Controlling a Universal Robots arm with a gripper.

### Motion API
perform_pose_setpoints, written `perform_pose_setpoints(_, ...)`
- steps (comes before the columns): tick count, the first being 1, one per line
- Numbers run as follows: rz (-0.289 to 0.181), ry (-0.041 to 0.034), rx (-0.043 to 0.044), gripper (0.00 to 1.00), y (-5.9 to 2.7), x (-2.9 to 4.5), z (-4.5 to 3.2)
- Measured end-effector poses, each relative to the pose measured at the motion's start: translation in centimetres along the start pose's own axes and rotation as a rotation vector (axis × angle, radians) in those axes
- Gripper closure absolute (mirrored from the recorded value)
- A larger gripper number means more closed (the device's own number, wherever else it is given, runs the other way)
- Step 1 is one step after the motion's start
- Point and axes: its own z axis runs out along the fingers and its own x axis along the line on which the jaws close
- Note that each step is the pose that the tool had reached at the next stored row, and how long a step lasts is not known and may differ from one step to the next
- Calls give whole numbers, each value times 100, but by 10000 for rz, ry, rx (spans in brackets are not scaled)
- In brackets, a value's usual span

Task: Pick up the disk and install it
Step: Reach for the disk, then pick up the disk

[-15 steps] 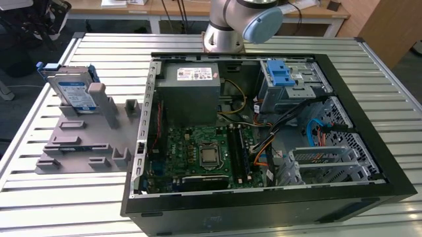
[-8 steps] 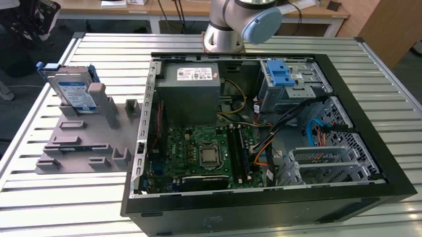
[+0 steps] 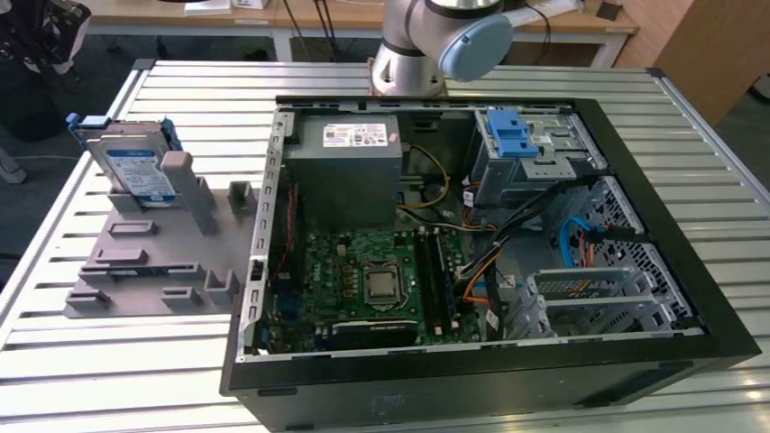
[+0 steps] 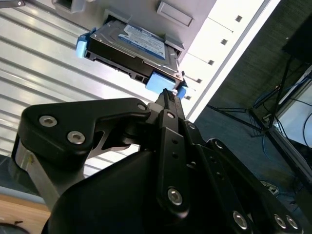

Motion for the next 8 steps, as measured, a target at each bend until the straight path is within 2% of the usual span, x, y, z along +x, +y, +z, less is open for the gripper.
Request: perform_pose_setpoints(8,-19,5,1,89,2,26,3)
